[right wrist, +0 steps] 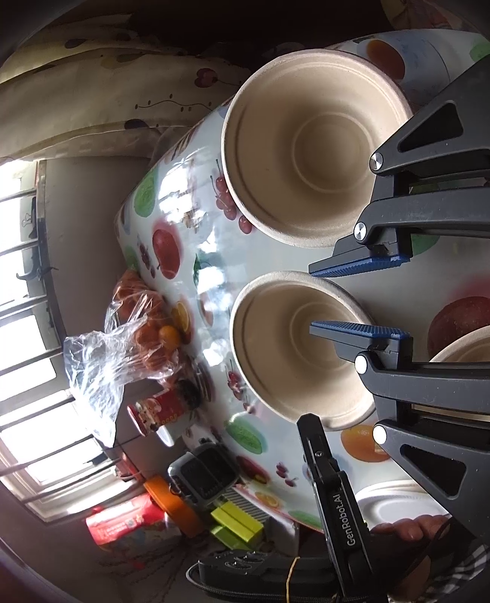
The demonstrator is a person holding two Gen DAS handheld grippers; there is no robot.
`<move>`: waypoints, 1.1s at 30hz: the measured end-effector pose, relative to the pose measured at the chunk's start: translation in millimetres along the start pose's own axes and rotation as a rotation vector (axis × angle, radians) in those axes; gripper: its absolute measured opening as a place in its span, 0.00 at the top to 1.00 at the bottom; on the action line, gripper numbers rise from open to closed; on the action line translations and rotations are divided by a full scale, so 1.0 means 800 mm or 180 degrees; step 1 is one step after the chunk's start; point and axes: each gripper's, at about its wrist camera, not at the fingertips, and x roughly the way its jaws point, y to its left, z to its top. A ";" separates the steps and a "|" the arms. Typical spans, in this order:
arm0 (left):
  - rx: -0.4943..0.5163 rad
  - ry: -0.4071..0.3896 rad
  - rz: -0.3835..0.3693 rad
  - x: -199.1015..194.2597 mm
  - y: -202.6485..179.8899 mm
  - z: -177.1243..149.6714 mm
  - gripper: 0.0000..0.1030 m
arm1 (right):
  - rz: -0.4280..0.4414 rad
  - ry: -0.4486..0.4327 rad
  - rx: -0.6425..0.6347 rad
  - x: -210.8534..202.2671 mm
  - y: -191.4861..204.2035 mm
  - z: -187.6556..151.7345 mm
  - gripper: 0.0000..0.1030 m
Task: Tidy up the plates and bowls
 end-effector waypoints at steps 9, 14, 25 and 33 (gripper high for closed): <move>-0.0012 0.0025 -0.0008 0.005 0.000 0.000 0.87 | 0.0023 0.0010 0.0046 0.003 -0.005 0.001 0.83; -0.0021 0.0021 0.0002 0.005 0.000 0.001 0.87 | 0.0013 0.0021 0.0059 0.004 -0.005 0.001 0.85; -0.0014 -0.0016 0.0000 0.002 0.000 0.001 0.87 | 0.0032 0.0017 0.0082 0.005 -0.007 0.000 0.86; -0.0005 -0.0070 -0.0014 -0.010 -0.003 -0.002 0.87 | 0.0052 -0.0016 0.0088 -0.002 -0.004 -0.001 0.86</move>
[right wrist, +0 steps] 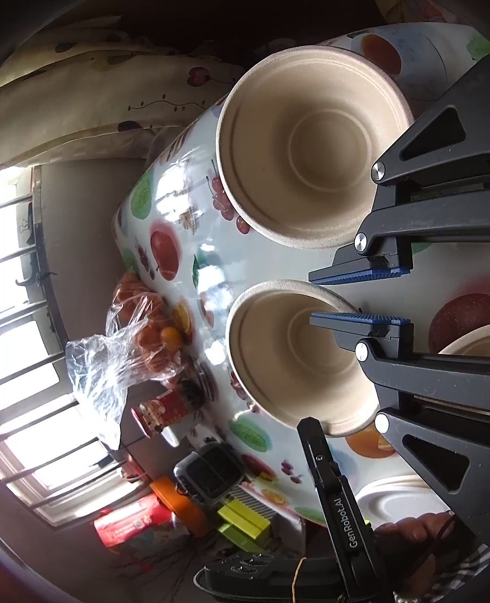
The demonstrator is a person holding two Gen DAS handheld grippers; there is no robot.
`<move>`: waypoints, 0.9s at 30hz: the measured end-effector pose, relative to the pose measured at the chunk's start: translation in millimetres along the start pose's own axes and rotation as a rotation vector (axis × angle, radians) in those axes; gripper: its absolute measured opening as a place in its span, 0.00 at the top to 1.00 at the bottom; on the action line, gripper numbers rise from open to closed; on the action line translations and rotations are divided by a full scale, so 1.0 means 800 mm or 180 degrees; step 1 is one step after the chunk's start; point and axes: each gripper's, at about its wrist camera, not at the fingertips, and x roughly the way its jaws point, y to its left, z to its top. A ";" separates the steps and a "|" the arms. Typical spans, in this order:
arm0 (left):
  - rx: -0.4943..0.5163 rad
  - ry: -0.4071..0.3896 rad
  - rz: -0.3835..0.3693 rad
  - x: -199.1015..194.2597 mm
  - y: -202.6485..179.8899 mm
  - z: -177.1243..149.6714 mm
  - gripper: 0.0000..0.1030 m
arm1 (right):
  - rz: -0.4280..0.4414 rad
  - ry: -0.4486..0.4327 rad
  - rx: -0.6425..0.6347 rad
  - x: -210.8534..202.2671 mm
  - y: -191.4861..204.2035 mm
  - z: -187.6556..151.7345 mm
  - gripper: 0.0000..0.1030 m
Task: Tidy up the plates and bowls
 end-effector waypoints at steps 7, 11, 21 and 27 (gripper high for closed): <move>0.0028 -0.0096 -0.0031 -0.019 -0.003 -0.003 0.87 | 0.0030 -0.0055 -0.0019 -0.016 0.006 -0.002 0.86; 0.0041 -0.0135 -0.0053 -0.030 -0.005 -0.006 0.87 | 0.0042 -0.0104 -0.0021 -0.027 0.010 -0.004 0.86; 0.0069 -0.0236 -0.0121 -0.056 -0.011 -0.015 0.87 | 0.0050 -0.0212 -0.0040 -0.054 0.022 -0.011 0.86; 0.0083 -0.0271 -0.0135 -0.067 -0.012 -0.022 0.87 | 0.0063 -0.0238 -0.0042 -0.065 0.025 -0.019 0.86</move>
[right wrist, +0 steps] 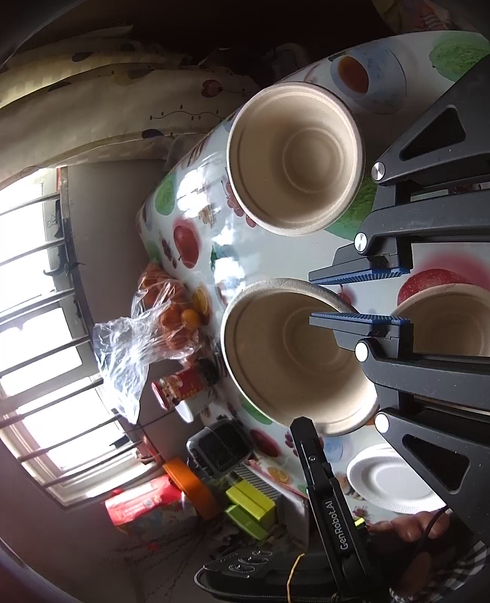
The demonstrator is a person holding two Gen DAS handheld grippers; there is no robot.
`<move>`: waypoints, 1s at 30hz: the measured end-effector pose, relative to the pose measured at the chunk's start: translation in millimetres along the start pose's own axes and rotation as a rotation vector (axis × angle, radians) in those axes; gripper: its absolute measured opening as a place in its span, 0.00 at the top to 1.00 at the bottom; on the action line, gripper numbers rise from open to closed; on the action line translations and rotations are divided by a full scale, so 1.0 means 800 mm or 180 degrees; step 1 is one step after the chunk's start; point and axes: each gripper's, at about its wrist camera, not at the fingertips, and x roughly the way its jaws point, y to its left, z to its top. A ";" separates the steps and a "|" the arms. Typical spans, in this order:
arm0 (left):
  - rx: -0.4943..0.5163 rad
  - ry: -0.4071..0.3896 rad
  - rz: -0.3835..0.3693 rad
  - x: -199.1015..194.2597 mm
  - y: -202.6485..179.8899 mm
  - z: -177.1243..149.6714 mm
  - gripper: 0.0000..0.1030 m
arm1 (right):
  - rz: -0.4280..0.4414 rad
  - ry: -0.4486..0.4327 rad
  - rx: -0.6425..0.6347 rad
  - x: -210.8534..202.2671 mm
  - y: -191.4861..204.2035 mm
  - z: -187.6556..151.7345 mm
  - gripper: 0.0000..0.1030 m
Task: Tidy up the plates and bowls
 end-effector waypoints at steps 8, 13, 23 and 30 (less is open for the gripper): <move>0.0029 -0.0013 -0.0016 -0.013 -0.002 -0.013 0.87 | -0.0007 -0.0025 -0.0006 -0.016 0.007 -0.017 0.86; 0.0042 -0.0031 -0.0042 -0.024 -0.002 -0.021 0.87 | 0.0009 -0.0049 0.0015 -0.027 0.010 -0.027 0.86; 0.0083 -0.0035 -0.0074 -0.040 -0.002 -0.043 0.87 | 0.0012 -0.0053 0.0042 -0.043 0.014 -0.049 0.86; 0.0098 -0.0011 -0.0095 -0.047 -0.002 -0.058 0.87 | -0.0002 -0.0044 0.0058 -0.052 0.017 -0.066 0.86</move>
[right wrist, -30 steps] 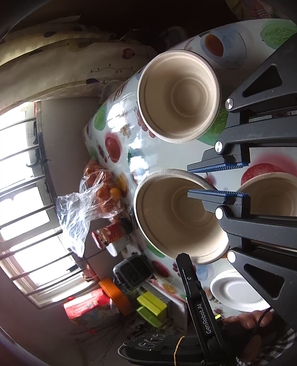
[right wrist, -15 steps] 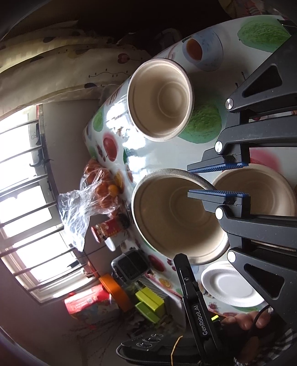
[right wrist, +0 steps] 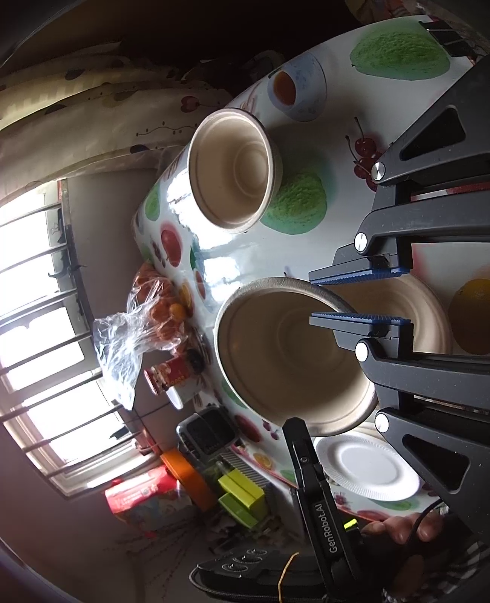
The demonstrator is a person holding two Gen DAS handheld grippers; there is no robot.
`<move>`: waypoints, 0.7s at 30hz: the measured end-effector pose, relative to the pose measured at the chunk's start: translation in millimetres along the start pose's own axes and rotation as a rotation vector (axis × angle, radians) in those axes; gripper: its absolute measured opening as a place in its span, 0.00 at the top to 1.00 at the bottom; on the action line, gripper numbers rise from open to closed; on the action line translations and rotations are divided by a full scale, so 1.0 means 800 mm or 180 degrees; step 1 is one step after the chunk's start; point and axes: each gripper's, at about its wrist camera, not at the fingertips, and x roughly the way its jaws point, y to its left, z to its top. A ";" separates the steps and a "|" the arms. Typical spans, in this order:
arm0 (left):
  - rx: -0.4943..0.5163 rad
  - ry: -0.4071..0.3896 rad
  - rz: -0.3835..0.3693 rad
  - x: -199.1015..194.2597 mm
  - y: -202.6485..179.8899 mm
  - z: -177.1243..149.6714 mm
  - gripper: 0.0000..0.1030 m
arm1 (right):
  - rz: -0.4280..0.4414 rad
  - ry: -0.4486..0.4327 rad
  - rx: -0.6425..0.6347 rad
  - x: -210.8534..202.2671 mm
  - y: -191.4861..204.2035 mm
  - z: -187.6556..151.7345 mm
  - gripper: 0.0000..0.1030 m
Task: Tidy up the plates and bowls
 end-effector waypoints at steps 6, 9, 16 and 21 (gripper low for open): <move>0.0005 0.0029 -0.0009 -0.002 0.000 -0.010 0.87 | -0.0021 -0.0002 -0.0001 -0.006 0.002 -0.011 0.86; 0.0008 0.0049 -0.0010 -0.002 0.001 -0.015 0.87 | -0.0039 0.0002 -0.0007 -0.008 0.003 -0.016 0.85; 0.0015 0.0098 -0.0009 0.000 0.001 -0.026 0.87 | -0.0040 0.0053 0.0051 -0.007 -0.001 -0.031 0.85; 0.0013 0.0148 -0.0002 0.004 0.002 -0.032 0.87 | -0.0041 0.0077 0.0080 -0.006 -0.004 -0.038 0.85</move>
